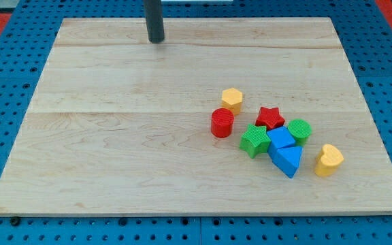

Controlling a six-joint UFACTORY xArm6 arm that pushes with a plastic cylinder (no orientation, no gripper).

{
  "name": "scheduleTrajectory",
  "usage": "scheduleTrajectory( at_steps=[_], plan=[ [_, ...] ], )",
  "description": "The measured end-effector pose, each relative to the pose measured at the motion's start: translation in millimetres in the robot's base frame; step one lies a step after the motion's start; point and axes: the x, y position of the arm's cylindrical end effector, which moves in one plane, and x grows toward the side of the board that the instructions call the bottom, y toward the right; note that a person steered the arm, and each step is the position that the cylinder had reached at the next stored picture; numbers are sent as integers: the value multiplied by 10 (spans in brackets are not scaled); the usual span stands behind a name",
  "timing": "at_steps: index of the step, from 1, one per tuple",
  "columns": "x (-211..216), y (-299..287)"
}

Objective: Move your arm to the top left of the board

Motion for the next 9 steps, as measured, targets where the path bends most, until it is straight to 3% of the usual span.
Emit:
scheduleTrajectory(
  at_steps=[2,3,4,5,7,9],
  plan=[
    [1163,-326],
    [170,-259],
    [303,-707],
    [1473,-1108],
    [-40,-1058],
    [-48,-1268]
  ],
)
